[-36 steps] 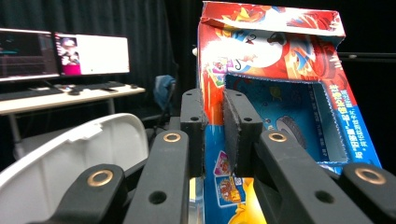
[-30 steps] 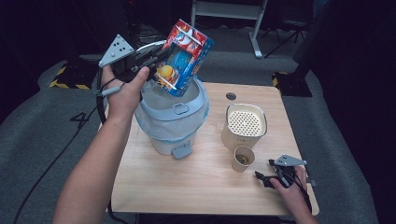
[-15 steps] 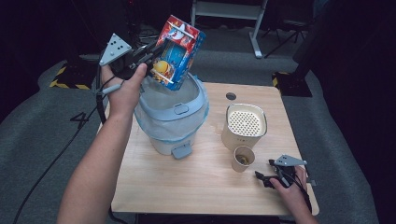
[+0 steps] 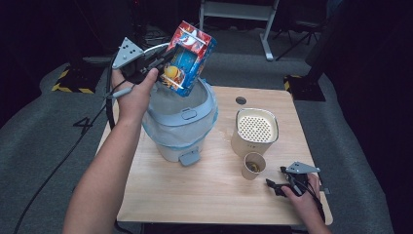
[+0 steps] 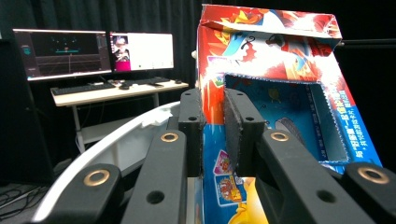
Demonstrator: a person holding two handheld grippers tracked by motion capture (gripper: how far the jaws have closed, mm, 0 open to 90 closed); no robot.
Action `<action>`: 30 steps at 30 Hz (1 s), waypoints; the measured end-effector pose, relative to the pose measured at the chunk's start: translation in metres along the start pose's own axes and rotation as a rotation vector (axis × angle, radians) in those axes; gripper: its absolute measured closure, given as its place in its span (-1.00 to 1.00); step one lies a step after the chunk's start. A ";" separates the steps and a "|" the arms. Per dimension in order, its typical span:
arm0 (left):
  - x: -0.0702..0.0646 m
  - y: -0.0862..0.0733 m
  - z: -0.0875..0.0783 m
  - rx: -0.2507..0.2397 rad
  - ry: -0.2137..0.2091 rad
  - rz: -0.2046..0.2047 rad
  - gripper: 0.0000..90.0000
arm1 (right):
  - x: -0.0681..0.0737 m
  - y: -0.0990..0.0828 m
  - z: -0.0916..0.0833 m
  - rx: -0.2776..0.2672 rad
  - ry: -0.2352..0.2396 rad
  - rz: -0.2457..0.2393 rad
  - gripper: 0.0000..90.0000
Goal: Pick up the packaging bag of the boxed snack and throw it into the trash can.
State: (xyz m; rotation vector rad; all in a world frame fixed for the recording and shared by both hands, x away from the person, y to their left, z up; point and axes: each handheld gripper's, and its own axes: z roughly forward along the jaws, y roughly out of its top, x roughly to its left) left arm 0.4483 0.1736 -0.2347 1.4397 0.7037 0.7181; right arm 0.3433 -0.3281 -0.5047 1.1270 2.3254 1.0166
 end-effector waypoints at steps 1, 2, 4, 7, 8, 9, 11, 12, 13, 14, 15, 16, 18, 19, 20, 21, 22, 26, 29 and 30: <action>0.000 0.000 0.000 0.000 0.000 0.000 0.73 | 0.000 0.000 0.000 0.000 0.000 0.000 -0.64; -0.002 -0.001 0.002 0.006 -0.003 0.006 0.72 | 0.000 0.000 0.000 0.000 0.000 0.000 -0.64; -0.003 -0.001 0.003 0.013 -0.002 0.010 0.71 | 0.000 0.000 0.000 0.000 0.000 0.000 -0.64; -0.003 -0.002 0.004 0.018 -0.005 0.016 0.70 | 0.000 0.000 0.000 0.000 0.000 0.000 -0.64; -0.004 -0.003 0.005 0.016 -0.003 0.011 0.70 | 0.000 0.000 0.000 0.000 0.000 0.000 -0.64; -0.004 -0.003 0.005 0.016 -0.003 0.011 0.71 | 0.000 0.000 0.000 0.000 0.000 0.000 -0.64; -0.004 -0.003 0.005 0.021 -0.007 0.006 0.71 | 0.000 0.000 0.000 0.000 0.000 0.000 -0.64; -0.004 -0.004 0.006 0.022 -0.007 0.008 0.71 | 0.000 0.000 0.000 0.000 0.000 0.000 -0.64; -0.005 -0.004 0.007 0.019 -0.007 0.005 0.71 | 0.000 0.000 0.000 0.000 0.000 0.000 -0.64; -0.005 -0.004 0.007 0.022 -0.008 0.006 0.72 | 0.000 0.000 0.000 0.000 0.000 0.000 -0.64; -0.005 -0.005 0.007 0.023 -0.008 0.008 0.71 | 0.000 0.000 0.000 0.000 0.000 0.000 -0.64; -0.006 -0.005 0.008 0.020 -0.004 0.015 0.71 | 0.000 0.000 0.000 0.000 0.000 0.000 -0.64; -0.006 -0.004 0.007 0.011 0.001 0.017 0.71 | 0.000 0.000 0.000 0.000 0.000 0.000 -0.64; -0.005 -0.004 0.007 0.004 0.005 0.015 0.71 | 0.000 0.000 0.000 0.000 0.000 0.000 -0.64; -0.005 -0.004 0.007 0.004 0.005 0.015 0.70 | 0.000 0.000 0.000 0.000 0.000 0.000 -0.64; -0.004 -0.004 0.006 0.004 0.010 0.019 0.70 | 0.000 0.000 0.000 0.000 0.000 0.000 -0.64; -0.004 -0.005 0.006 -0.002 0.032 0.032 0.62 | 0.000 0.000 0.000 0.000 0.000 0.000 -0.64; -0.006 -0.007 0.004 -0.013 0.048 0.044 0.08 | 0.000 0.000 0.000 0.000 0.000 0.000 -0.64; -0.008 -0.006 0.000 -0.017 0.031 0.037 -0.03 | 0.000 0.000 0.000 0.000 0.000 0.000 -0.64; -0.008 -0.005 -0.002 -0.017 0.023 0.035 -0.03 | 0.000 0.000 0.000 0.000 0.000 0.000 -0.64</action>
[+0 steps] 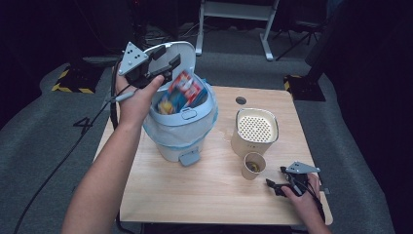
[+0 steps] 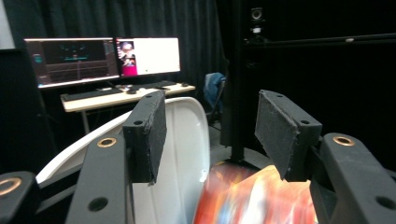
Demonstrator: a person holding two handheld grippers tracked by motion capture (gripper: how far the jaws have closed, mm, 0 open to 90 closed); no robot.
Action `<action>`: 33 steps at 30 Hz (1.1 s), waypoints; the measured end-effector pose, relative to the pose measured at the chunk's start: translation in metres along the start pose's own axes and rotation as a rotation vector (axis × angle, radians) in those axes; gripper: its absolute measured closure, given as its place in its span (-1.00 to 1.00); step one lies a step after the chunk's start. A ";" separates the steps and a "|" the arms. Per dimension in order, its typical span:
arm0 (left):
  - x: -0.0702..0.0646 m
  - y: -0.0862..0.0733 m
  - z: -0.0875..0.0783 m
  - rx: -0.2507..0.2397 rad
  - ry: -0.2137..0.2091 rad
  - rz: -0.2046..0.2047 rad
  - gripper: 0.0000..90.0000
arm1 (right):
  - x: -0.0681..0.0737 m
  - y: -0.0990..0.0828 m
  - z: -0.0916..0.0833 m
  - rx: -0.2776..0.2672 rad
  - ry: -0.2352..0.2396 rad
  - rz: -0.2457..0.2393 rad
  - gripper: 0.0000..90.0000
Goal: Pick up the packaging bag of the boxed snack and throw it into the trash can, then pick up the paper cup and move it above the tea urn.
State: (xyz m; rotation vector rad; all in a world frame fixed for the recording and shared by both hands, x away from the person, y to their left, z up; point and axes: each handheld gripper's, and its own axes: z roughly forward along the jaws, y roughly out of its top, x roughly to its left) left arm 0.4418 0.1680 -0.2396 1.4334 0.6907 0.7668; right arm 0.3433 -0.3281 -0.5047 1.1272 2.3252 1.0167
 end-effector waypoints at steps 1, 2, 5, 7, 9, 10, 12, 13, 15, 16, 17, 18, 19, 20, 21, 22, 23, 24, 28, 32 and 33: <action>0.000 0.002 -0.004 0.005 -0.015 -0.004 -0.03 | 0.000 0.000 0.000 0.000 0.000 0.000 -0.64; 0.000 0.002 -0.004 0.005 -0.015 -0.004 -0.03 | 0.000 0.000 0.000 0.000 0.000 0.000 -0.64; -0.002 0.003 -0.014 0.012 -0.033 0.005 -0.05 | 0.000 0.000 0.000 0.000 0.000 0.000 -0.64; -0.003 0.003 -0.017 0.019 -0.043 0.010 -0.06 | 0.000 0.000 0.000 0.000 0.000 0.000 -0.64; -0.007 0.001 -0.024 0.048 -0.069 0.027 -0.07 | 0.000 0.000 0.000 0.000 0.000 0.000 -0.64; -0.009 -0.001 -0.030 0.060 -0.091 0.038 -0.07 | 0.000 0.000 0.000 0.000 0.000 0.000 -0.64; -0.011 -0.002 -0.034 0.063 -0.111 0.039 -0.09 | 0.000 0.000 0.000 0.000 0.000 0.000 -0.64; -0.012 -0.002 -0.038 0.069 -0.130 0.035 -0.09 | 0.000 0.000 0.000 0.000 0.000 0.000 -0.64; -0.014 -0.002 -0.044 0.084 -0.159 0.044 -0.10 | 0.000 0.000 0.000 0.000 0.000 0.000 -0.64; -0.017 -0.002 -0.051 0.093 -0.186 0.043 -0.10 | 0.000 0.000 0.000 0.001 0.000 0.000 -0.64; -0.017 -0.002 -0.051 0.093 -0.186 0.043 -0.11 | 0.000 0.000 0.000 0.001 0.000 0.000 -0.64; -0.020 -0.003 -0.056 0.099 -0.210 0.045 -0.11 | 0.000 0.000 0.000 0.001 0.000 0.000 -0.64; -0.020 -0.003 -0.056 0.099 -0.210 0.045 -0.11 | 0.000 0.000 0.000 0.001 0.000 0.000 -0.64; -0.023 -0.004 -0.062 0.108 -0.234 0.047 -0.12 | 0.000 0.000 0.000 0.001 0.000 0.000 -0.64; -0.023 -0.004 -0.062 0.108 -0.234 0.047 -0.12 | 0.000 0.000 0.000 0.001 0.000 0.000 -0.64; -0.026 -0.006 -0.067 0.117 -0.253 0.051 -0.12 | 0.000 0.000 0.000 0.001 0.000 0.000 -0.64; -0.029 -0.008 -0.070 0.127 -0.266 0.053 -0.12 | 0.000 0.000 0.000 0.001 -0.001 0.001 -0.65; -0.031 -0.010 -0.072 0.137 -0.273 0.061 -0.12 | 0.001 0.000 0.000 0.000 -0.007 0.006 -0.65; -0.042 -0.021 -0.083 0.182 -0.328 0.076 -0.13 | 0.002 0.000 0.000 -0.001 -0.011 -0.002 -0.64; -0.054 -0.042 -0.094 0.241 -0.385 0.084 -0.13 | 0.004 0.000 -0.003 0.009 0.008 -0.023 -0.62; -0.054 -0.042 -0.094 0.241 -0.385 0.084 -0.13 | 0.004 0.000 -0.003 0.009 0.008 -0.023 -0.62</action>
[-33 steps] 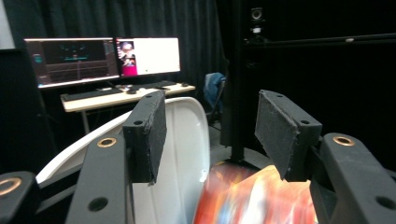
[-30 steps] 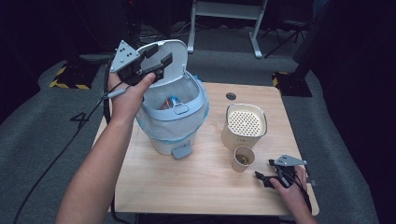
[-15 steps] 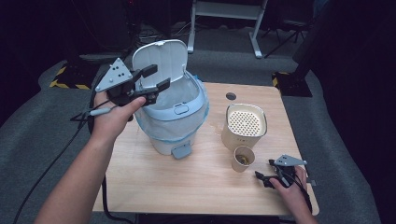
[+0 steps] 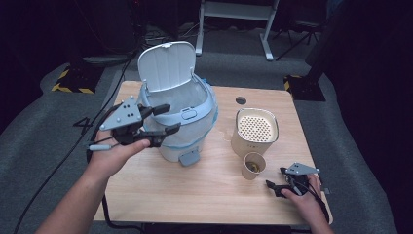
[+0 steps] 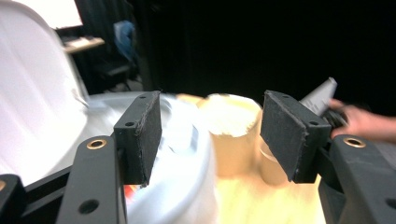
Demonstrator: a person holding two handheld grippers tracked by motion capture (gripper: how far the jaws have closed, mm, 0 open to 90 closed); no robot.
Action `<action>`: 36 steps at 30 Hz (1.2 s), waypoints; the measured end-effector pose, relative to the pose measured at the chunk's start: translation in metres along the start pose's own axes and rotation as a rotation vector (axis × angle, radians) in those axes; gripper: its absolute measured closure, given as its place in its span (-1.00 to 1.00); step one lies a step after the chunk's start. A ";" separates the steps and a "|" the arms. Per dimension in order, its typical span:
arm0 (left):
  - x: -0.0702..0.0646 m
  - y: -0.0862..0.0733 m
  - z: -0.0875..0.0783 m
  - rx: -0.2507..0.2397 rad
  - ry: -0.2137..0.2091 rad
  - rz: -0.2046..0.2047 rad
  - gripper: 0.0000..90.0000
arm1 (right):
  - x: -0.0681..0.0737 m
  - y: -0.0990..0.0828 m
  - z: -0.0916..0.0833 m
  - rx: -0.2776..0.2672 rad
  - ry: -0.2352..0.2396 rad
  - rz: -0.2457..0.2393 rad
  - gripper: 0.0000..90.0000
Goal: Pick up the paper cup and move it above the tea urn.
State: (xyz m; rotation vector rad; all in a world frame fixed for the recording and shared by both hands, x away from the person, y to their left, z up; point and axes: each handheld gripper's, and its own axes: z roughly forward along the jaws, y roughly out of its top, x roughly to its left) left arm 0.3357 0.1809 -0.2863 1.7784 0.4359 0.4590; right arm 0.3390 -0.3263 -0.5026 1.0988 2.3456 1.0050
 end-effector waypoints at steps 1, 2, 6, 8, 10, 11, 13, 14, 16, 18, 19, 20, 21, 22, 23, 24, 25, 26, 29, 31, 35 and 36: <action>-0.003 -0.006 0.000 0.013 -0.014 -0.003 -0.13 | 0.001 0.000 -0.001 0.001 0.002 -0.005 -0.62; -0.005 -0.011 0.000 0.023 -0.023 -0.006 -0.14 | 0.002 0.000 -0.003 -0.002 0.008 -0.017 -0.61; -0.013 -0.028 0.000 0.054 -0.046 -0.008 -0.14 | 0.005 0.003 -0.008 -0.008 0.042 -0.036 -0.57; -0.017 -0.037 0.000 0.077 -0.053 -0.002 -0.14 | 0.007 0.004 -0.010 -0.013 0.062 -0.050 -0.52; -0.021 -0.051 0.001 0.103 -0.069 -0.010 -0.14 | 0.009 0.005 -0.011 -0.016 0.077 -0.054 -0.53; -0.021 -0.051 0.001 0.103 -0.069 -0.010 -0.14 | 0.009 0.005 -0.011 -0.016 0.077 -0.054 -0.53; -0.023 -0.065 0.003 0.125 -0.081 -0.020 -0.14 | 0.011 0.006 -0.011 -0.018 0.090 -0.062 -0.53; -0.023 -0.065 0.003 0.125 -0.081 -0.020 -0.14 | 0.011 0.006 -0.011 -0.018 0.090 -0.062 -0.53; -0.024 -0.076 0.006 0.144 -0.086 -0.022 -0.14 | 0.012 0.007 -0.012 -0.017 0.097 -0.068 -0.54; -0.023 -0.087 0.009 0.160 -0.106 -0.040 -0.14 | 0.013 0.007 -0.012 -0.020 0.107 -0.066 -0.54; -0.023 -0.093 0.011 0.175 -0.116 -0.046 -0.15 | 0.014 0.007 -0.012 -0.022 0.110 -0.066 -0.54; -0.022 -0.097 0.012 0.188 -0.114 -0.043 -0.16 | 0.014 0.008 -0.012 -0.024 0.113 -0.064 -0.54; -0.022 -0.102 0.013 0.198 -0.111 -0.047 -0.16 | 0.015 0.008 -0.012 -0.027 0.114 -0.064 -0.54; -0.021 -0.107 0.015 0.204 -0.110 -0.059 -0.16 | 0.015 0.008 -0.012 -0.031 0.114 -0.062 -0.54; -0.020 -0.114 0.017 0.207 -0.111 -0.072 -0.16 | 0.016 0.008 -0.013 -0.034 0.115 -0.062 -0.54; -0.019 -0.117 0.018 0.211 -0.109 -0.081 -0.16 | 0.017 0.008 -0.013 -0.036 0.119 -0.060 -0.53; -0.019 -0.122 0.019 0.220 -0.105 -0.087 -0.16 | 0.017 0.008 -0.013 -0.038 0.122 -0.060 -0.53; -0.018 -0.127 0.020 0.232 -0.098 -0.092 -0.16 | 0.018 0.009 -0.013 -0.040 0.123 -0.063 -0.52; -0.016 -0.142 0.024 0.272 -0.081 -0.101 -0.17 | 0.019 0.010 -0.013 -0.046 0.123 -0.064 -0.47; -0.013 -0.152 0.026 0.294 -0.075 -0.122 -0.17 | 0.020 0.010 -0.013 -0.042 0.119 -0.064 -0.45; -0.009 -0.161 0.027 0.318 -0.062 -0.138 -0.17 | 0.020 0.010 -0.012 -0.043 0.122 -0.063 -0.40; -0.008 -0.165 0.027 0.327 -0.059 -0.145 -0.17 | 0.021 0.010 -0.012 -0.043 0.130 -0.069 -0.38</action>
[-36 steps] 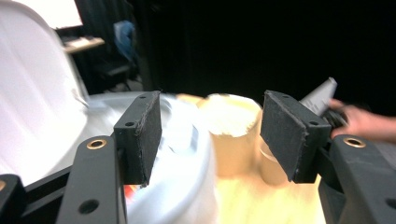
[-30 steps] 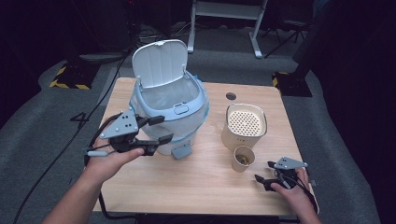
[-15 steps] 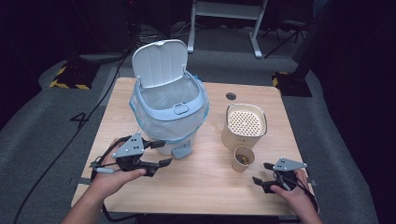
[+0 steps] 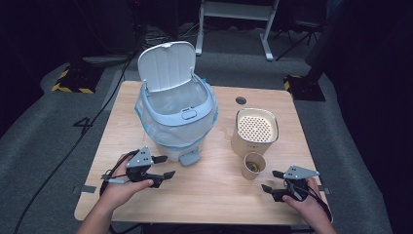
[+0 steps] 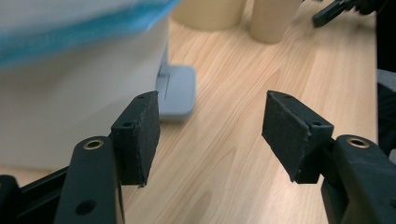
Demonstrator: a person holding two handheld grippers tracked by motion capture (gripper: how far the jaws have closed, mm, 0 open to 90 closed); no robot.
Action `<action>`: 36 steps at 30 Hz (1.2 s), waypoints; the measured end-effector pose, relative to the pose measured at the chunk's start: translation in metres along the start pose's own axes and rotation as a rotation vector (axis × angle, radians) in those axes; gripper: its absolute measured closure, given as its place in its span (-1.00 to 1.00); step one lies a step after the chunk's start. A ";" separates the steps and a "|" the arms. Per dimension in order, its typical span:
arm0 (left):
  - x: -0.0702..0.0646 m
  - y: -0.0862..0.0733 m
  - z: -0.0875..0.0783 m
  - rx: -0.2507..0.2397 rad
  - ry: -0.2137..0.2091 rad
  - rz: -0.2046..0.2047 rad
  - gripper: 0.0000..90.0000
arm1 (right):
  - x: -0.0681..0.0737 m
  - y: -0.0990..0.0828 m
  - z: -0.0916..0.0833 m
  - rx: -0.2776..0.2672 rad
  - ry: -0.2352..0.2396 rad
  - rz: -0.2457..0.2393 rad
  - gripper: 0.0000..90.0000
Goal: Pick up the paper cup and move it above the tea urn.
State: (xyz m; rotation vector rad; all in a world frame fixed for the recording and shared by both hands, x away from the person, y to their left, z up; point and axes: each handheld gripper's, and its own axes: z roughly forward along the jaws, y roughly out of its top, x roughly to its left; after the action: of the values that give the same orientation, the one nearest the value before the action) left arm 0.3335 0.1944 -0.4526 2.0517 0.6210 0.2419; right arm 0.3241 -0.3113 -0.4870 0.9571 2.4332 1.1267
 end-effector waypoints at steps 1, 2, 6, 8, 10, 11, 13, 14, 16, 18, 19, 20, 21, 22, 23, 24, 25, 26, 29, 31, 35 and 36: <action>0.001 -0.003 0.001 0.006 0.003 -0.007 -0.17 | 0.000 0.000 0.000 0.001 0.002 0.002 -0.37; 0.002 -0.005 0.002 0.012 0.008 -0.012 -0.17 | 0.000 0.000 0.000 0.001 0.002 0.002 -0.37; 0.006 -0.016 0.008 0.064 0.035 -0.029 -0.17 | 0.002 0.001 0.000 0.009 0.005 0.008 -0.34; 0.008 -0.021 0.011 0.087 0.041 -0.043 -0.17 | 0.002 0.002 0.001 0.013 0.014 0.020 -0.35; 0.010 -0.025 0.012 0.109 0.050 -0.053 -0.18 | 0.002 0.002 0.002 0.018 0.023 0.027 -0.41; 0.011 -0.027 0.013 0.120 0.052 -0.055 -0.18 | 0.002 0.002 0.002 0.018 0.023 0.027 -0.41; 0.012 -0.031 0.015 0.144 0.063 -0.055 -0.19 | 0.002 0.002 0.001 0.025 0.020 0.014 -0.40; 0.012 -0.032 0.016 0.159 0.072 -0.053 -0.20 | 0.003 0.002 0.000 0.032 0.019 0.011 -0.38; 0.013 -0.034 0.018 0.188 0.087 -0.043 -0.23 | 0.004 0.003 -0.001 0.049 0.034 -0.009 -0.50; 0.013 -0.036 0.020 0.216 0.105 -0.030 -0.23 | 0.006 0.003 -0.002 0.049 0.038 -0.030 -0.55; 0.012 -0.037 0.021 0.230 0.110 -0.027 -0.26 | 0.009 0.004 -0.002 0.049 0.020 -0.047 -0.58; 0.012 -0.038 0.022 0.236 0.113 -0.021 -0.26 | 0.009 0.004 -0.002 0.049 0.020 -0.047 -0.58; 0.012 -0.039 0.023 0.248 0.117 -0.022 -0.28 | 0.009 0.005 -0.002 0.048 0.011 -0.052 -0.58; 0.012 -0.040 0.024 0.250 0.116 -0.022 -0.30 | 0.010 0.006 -0.002 0.043 -0.002 -0.058 -0.55; 0.013 -0.041 0.024 0.239 0.113 -0.024 -0.34 | 0.011 0.007 -0.003 0.041 -0.007 -0.060 -0.53; 0.013 -0.041 0.024 0.237 0.114 -0.026 -0.35 | 0.011 0.008 -0.003 0.032 -0.011 -0.059 -0.51; 0.013 -0.042 0.024 0.236 0.116 -0.026 -0.35 | 0.011 0.009 -0.004 0.024 -0.011 -0.057 -0.51; 0.013 -0.042 0.025 0.232 0.121 -0.025 -0.37 | 0.011 0.010 -0.004 0.018 -0.008 -0.055 -0.51; 0.013 -0.043 0.026 0.225 0.125 -0.025 -0.43 | 0.010 0.010 -0.004 -0.013 -0.011 -0.046 -0.55; 0.013 -0.043 0.026 0.225 0.125 -0.028 -0.44 | 0.008 0.011 -0.004 -0.015 0.010 -0.040 -0.40; 0.013 -0.043 0.026 0.224 0.127 -0.032 -0.46 | 0.008 0.013 -0.005 -0.024 0.022 -0.045 -0.41; 0.013 -0.043 0.027 0.223 0.127 -0.033 -0.46 | 0.008 0.015 -0.004 -0.028 0.026 -0.044 -0.42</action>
State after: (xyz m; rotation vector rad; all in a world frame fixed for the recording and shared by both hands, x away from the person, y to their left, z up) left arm 0.3414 0.1998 -0.5038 2.2506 0.7887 0.2965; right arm 0.3223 -0.3011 -0.4731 0.8822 2.4398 1.1621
